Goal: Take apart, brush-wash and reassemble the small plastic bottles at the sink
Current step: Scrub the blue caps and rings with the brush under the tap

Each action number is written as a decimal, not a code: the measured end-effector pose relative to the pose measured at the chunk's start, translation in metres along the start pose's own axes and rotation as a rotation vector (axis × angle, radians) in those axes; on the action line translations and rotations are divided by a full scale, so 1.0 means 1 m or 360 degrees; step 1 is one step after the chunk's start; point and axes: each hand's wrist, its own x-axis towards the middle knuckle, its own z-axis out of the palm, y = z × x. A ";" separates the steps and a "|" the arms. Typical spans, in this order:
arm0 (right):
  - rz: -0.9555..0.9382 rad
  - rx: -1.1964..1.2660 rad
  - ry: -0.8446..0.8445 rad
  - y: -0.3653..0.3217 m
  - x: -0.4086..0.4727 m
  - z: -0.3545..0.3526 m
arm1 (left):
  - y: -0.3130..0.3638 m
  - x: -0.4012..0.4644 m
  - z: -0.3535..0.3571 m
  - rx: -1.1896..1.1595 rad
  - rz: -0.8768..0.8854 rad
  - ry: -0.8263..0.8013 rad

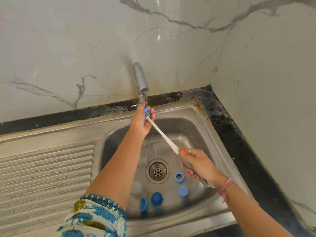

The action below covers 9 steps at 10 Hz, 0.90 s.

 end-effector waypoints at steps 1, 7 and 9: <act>0.0228 0.0469 -0.0209 -0.006 -0.003 -0.013 | 0.001 -0.004 0.004 0.0054 -0.0013 -0.0076; 0.0606 0.1756 -0.1432 0.007 -0.006 -0.021 | 0.000 -0.010 0.001 -0.0186 -0.0055 -0.0244; 0.0278 0.0068 -0.0290 -0.018 -0.016 -0.012 | 0.014 -0.004 0.000 0.0394 0.0088 -0.0126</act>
